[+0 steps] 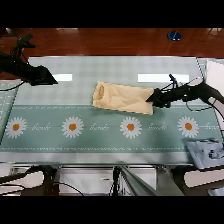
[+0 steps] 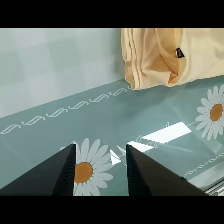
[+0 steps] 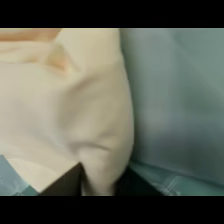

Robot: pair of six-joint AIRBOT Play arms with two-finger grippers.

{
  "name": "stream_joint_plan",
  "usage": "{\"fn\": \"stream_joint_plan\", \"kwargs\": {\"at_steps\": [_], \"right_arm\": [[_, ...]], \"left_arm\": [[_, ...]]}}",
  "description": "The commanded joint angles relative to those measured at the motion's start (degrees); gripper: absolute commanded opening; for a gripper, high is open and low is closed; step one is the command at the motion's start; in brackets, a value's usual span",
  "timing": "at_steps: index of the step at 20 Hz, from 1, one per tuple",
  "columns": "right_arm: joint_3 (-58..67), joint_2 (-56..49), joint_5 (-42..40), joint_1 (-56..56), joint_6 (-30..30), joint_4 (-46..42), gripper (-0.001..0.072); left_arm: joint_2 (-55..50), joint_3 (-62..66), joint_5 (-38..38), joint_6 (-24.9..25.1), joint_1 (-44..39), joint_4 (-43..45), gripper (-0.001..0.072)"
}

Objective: Fold the shirts.

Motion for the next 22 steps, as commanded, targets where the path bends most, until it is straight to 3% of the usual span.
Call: {"fn": "stream_joint_plan", "kwargs": {"at_steps": [1,5,8,13,19,22], "right_arm": [[0.5,-1.3,-0.9,3.6,-3.9,7.3,0.0025],[4.3,6.4,6.1,-1.5,-3.3,7.4,0.0025],[6.2,17.7,9.1,-9.5,2.9,4.6,0.0024],[9.5,35.2,22.0,-27.7,14.2,-8.0,0.0024],[13.8,45.0,42.9,-46.9,16.2,-28.5,0.0024],[14.1,48.1,44.1,-53.3,16.2,-34.6,0.0023]], "left_arm": [[-0.1,0.0,-1.3,-1.4,-0.4,0.5,0.04],[-0.1,0.0,-1.6,-1.5,-0.4,0.5,0.0398],[-0.1,0.0,-1.6,-1.5,-0.4,0.5,0.0398],[-0.1,0.0,-1.5,-1.4,-0.4,0.5,0.0397],[-0.2,0.0,0.7,1.1,-0.4,0.5,0.0397],[-0.2,0.0,2.3,2.1,-0.4,0.5,0.0398]]}}
